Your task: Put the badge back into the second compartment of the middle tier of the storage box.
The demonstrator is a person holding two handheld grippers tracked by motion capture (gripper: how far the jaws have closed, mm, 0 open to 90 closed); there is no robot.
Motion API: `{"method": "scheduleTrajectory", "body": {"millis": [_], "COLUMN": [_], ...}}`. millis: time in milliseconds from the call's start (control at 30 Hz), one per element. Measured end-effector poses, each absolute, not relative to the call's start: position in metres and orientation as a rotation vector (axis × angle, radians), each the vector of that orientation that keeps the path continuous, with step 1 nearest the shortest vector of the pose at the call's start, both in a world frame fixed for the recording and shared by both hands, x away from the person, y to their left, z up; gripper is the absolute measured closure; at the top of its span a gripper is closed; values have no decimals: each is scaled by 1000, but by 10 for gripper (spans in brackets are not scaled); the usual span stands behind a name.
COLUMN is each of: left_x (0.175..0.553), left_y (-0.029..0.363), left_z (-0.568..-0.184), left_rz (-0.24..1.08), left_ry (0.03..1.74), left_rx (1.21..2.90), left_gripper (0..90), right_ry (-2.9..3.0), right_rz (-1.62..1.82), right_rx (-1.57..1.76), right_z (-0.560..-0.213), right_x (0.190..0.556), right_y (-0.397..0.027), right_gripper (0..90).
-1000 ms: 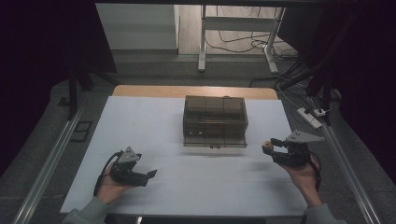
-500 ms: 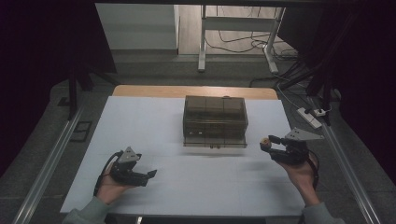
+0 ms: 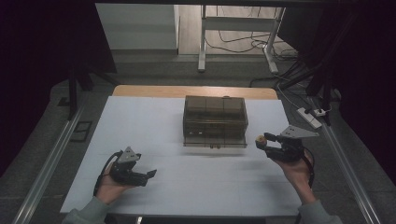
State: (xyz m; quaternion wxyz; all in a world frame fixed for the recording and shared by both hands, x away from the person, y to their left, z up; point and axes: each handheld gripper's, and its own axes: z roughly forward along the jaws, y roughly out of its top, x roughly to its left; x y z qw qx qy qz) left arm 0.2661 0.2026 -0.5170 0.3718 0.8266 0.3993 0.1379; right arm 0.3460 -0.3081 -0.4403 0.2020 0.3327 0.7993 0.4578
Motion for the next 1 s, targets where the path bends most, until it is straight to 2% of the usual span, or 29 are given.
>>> {"method": "scheduleTrajectory", "body": {"millis": [1000], "left_x": [266], "left_y": [203], "left_z": [-517], "left_rz": [355], "left_ry": [1020], "left_rx": [2123], "left_gripper": [117], "right_ry": [2261], "right_rz": [1301], "right_rx": [870], "right_z": [-435], "right_x": [355], "right_y": [-282], "right_gripper": [472]}}
